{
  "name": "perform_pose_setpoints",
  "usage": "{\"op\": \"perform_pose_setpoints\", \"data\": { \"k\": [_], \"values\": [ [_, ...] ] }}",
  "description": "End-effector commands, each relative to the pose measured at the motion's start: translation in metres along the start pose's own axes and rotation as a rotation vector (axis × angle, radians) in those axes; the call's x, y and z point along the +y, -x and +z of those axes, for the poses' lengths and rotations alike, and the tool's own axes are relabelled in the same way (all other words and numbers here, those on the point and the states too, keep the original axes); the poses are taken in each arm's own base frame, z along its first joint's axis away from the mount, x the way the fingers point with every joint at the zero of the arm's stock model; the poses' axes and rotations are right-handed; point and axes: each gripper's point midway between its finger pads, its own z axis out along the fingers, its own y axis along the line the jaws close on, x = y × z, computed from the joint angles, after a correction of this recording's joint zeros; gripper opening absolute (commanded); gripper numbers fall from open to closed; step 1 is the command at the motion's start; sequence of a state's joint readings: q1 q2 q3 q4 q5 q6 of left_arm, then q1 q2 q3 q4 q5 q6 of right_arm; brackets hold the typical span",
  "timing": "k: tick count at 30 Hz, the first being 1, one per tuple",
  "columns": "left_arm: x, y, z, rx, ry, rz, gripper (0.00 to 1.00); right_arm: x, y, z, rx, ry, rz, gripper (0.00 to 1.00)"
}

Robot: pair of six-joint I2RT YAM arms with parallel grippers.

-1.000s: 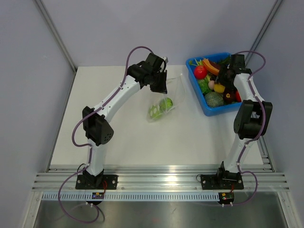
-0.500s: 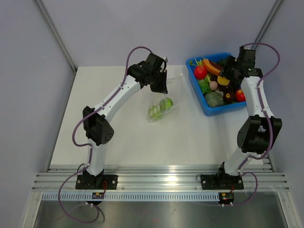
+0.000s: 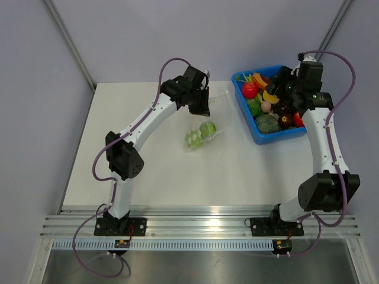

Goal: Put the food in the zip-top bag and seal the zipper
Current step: Place the fake fruit in the zipper food storage bag.

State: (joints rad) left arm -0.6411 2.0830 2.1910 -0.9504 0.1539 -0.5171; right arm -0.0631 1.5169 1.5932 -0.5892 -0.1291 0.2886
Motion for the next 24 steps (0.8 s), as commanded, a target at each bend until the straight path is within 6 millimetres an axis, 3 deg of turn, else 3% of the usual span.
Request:
{"op": "perform_pose_setpoints", "data": {
  "k": [1,3,4,9,14,18,19,21,24],
  "values": [
    [-0.012,0.014,-0.007,-0.041,-0.046,-0.003,0.00,0.068,0.004,-0.035,-0.053,0.166,-0.055,0.34],
    [-0.010,0.014,-0.007,-0.039,-0.040,-0.002,0.00,0.087,0.001,-0.044,-0.054,0.202,-0.075,0.34],
    [-0.010,0.013,-0.008,-0.039,-0.040,0.000,0.00,0.106,-0.007,-0.048,-0.038,0.245,-0.085,0.34],
    [-0.009,0.014,-0.012,-0.045,-0.040,0.000,0.00,0.147,-0.036,-0.050,0.006,0.353,-0.081,0.34],
    [-0.009,0.011,-0.014,-0.041,-0.041,-0.001,0.00,0.167,-0.076,-0.023,0.102,0.372,-0.104,0.35],
    [-0.009,0.010,-0.017,-0.045,-0.044,0.002,0.00,0.176,-0.096,0.000,0.158,0.375,-0.110,0.37],
    [-0.009,0.010,-0.018,-0.046,-0.046,0.005,0.00,0.177,-0.099,0.006,0.167,0.373,-0.111,0.40],
    [-0.011,0.011,-0.022,-0.046,-0.057,0.011,0.00,0.179,-0.105,0.017,0.193,0.360,-0.115,0.72],
    [-0.011,0.011,-0.024,-0.043,-0.066,0.013,0.00,0.178,-0.104,0.023,0.186,0.340,-0.118,0.90]
  ]
}}
